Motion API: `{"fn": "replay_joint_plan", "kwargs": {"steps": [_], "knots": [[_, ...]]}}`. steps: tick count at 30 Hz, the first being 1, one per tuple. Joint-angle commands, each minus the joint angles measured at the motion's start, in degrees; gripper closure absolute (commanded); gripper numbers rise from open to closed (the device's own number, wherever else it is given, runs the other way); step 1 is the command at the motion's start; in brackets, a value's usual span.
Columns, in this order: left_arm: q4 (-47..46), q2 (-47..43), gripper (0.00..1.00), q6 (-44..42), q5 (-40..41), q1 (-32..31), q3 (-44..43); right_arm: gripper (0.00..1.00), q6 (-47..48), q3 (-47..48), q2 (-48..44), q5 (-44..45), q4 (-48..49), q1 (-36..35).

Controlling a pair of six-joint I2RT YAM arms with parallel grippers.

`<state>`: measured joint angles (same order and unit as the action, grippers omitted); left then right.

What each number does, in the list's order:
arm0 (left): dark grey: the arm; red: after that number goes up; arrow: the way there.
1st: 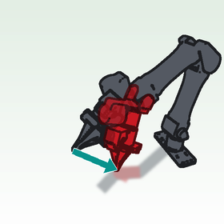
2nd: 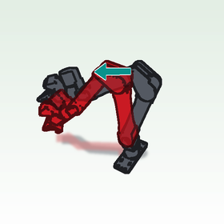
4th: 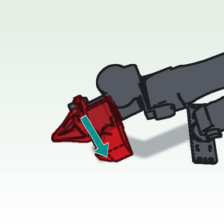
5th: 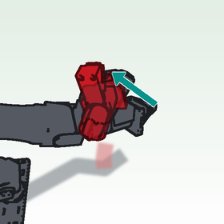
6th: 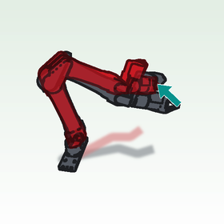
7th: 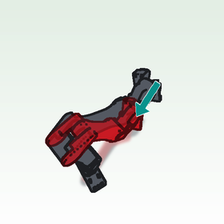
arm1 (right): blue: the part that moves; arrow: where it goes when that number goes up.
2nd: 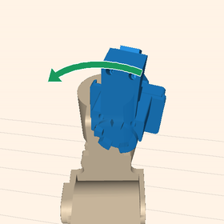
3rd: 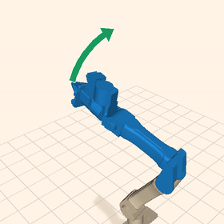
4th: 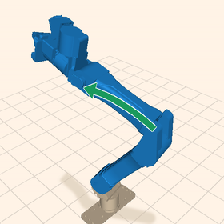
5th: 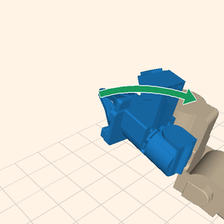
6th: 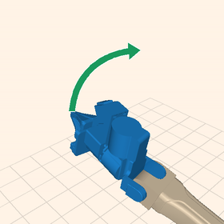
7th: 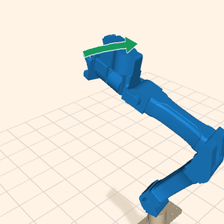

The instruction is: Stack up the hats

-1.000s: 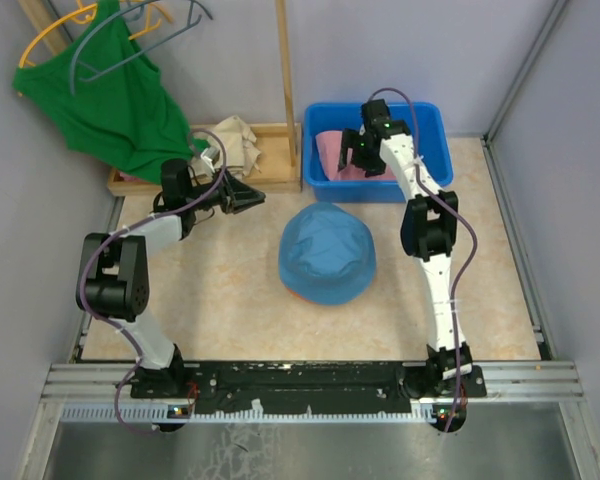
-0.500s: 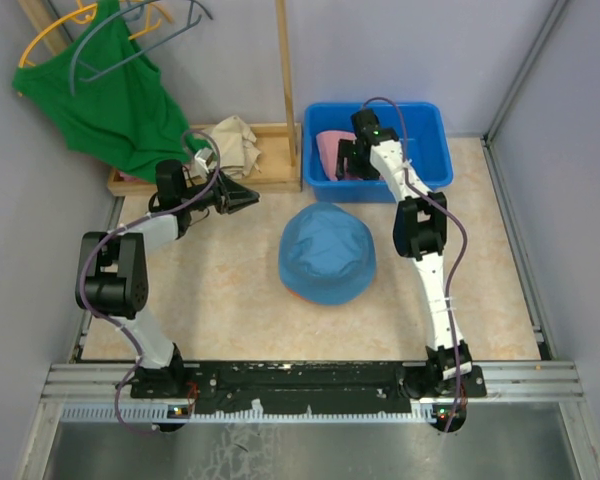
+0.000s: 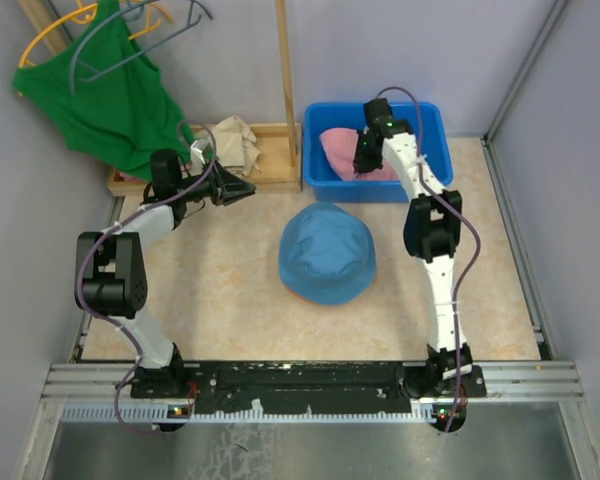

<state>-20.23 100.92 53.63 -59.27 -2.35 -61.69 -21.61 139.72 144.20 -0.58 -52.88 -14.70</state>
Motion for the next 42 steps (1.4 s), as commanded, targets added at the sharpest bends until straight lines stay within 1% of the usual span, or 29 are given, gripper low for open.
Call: {"fn": "replay_joint_plan", "kwargs": {"steps": [1, 3, 5, 9, 15, 20, 25, 26, 27, 29, 32, 34, 36, 38, 40, 42], "knots": [[3.6, -0.9, 0.67, -3.8, -1.0, 0.4, -5.7, 1.0, -5.7, -3.2, -16.0, -10.8, 5.2, 5.2], [2.7, -1.0, 0.67, -2.9, -1.2, 0.4, -6.9, 1.0, -7.9, -5.2, -19.3, -15.2, 6.3, 6.9], [1.1, -1.0, 0.67, -1.6, -1.7, 0.4, -7.3, 1.0, -9.1, -6.4, -21.9, -17.7, 6.6, 8.2], [-1.3, -1.4, 0.66, 0.9, -2.4, 0.2, -6.9, 1.0, -12.8, -10.0, -26.7, -25.1, 8.6, 10.4], [-3.2, -3.8, 0.66, 2.7, -2.0, -1.4, -6.5, 1.0, -17.8, -15.5, -32.5, -32.1, 13.2, 12.3], [-10.5, -4.9, 0.66, 8.4, -1.6, -3.2, -5.3, 1.0, -23.1, -17.0, -35.5, -37.5, 16.6, 13.1], [-12.7, -4.6, 0.64, 9.7, -0.2, -4.4, -5.2, 1.0, -32.0, -18.6, -39.1, -43.6, 23.6, 13.1], [-14.4, -4.2, 0.61, 10.6, 0.0, -4.6, -4.9, 1.0, -34.9, -19.3, -40.0, -44.6, 25.2, 13.1], [-16.8, -3.7, 0.58, 12.0, 0.2, -4.6, -4.4, 1.0, -36.5, -20.2, -41.0, -45.7, 27.4, 13.2], [-25.6, -2.2, 0.55, 16.9, 0.6, -4.7, -2.9, 1.0, -43.6, -23.8, -43.5, -48.2, 33.3, 13.1], [-38.6, 1.8, 0.51, 25.1, 0.8, -4.9, -2.8, 1.0, -54.4, -31.8, -47.5, -51.5, 46.6, 13.2], [-48.6, 5.2, 0.47, 30.6, 1.2, -5.2, -3.7, 1.0, -61.9, -36.4, -50.0, -52.9, 54.6, 13.2], [-60.6, 9.4, 0.44, 37.9, 2.3, -5.5, -5.4, 1.0, -67.8, -40.1, -52.9, -53.6, 61.0, 13.1], [-72.5, 14.3, 0.42, 46.4, 4.4, -5.8, -7.9, 1.0, -72.2, -42.7, -54.9, -54.0, 65.2, 13.1], [-81.1, 19.3, 0.41, 53.9, 7.4, -6.5, -10.8, 1.0, -74.7, -44.2, -56.4, -54.2, 67.4, 13.1], [-82.3, 20.9, 0.42, 56.9, 7.4, -8.0, -13.1, 1.0, -76.3, -45.1, -57.7, -54.0, 68.6, 13.1]]}}
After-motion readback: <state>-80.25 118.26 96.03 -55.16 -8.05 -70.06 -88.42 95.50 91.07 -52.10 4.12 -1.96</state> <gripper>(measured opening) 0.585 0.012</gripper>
